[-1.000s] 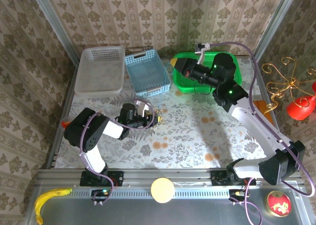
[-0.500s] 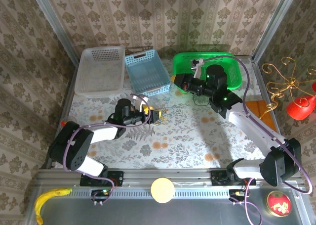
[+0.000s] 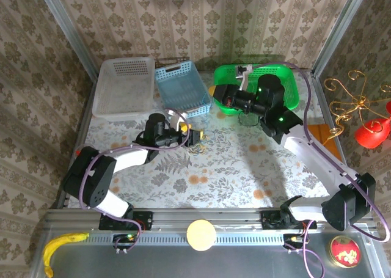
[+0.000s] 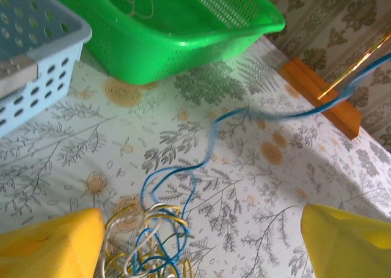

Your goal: Untangle the cables

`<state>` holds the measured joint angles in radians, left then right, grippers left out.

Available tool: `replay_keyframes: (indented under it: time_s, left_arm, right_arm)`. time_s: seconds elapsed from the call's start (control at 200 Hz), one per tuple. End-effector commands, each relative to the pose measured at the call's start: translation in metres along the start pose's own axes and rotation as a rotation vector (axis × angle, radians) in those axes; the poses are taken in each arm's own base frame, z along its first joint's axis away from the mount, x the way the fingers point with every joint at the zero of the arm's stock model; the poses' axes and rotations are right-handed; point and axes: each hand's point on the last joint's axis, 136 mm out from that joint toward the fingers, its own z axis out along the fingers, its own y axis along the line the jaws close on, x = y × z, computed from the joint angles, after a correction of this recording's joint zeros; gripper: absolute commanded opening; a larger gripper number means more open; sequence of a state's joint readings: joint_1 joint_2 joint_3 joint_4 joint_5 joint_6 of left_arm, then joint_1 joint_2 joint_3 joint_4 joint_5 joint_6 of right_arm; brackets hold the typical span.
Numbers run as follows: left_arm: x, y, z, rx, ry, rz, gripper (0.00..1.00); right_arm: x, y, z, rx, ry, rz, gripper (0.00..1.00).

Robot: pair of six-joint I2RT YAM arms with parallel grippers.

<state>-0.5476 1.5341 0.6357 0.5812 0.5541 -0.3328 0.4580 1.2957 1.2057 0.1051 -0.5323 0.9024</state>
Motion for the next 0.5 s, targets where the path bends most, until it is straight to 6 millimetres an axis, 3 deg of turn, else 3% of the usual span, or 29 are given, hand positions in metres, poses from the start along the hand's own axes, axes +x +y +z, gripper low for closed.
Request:
replay_keyframes:
  time_s: [0.0, 0.495]
  left_arm:
    - [0.003, -0.003, 0.008, 0.021, 0.018, 0.04, 0.85]
    - [0.012, 0.008, 0.031, 0.02, 0.022, 0.032, 0.85]
  right_arm:
    - [-0.01, 0.034, -0.007, -0.077, -0.012, -0.019, 0.0]
    - [-0.007, 0.077, -0.001, -0.152, -0.009, -0.041, 0.0]
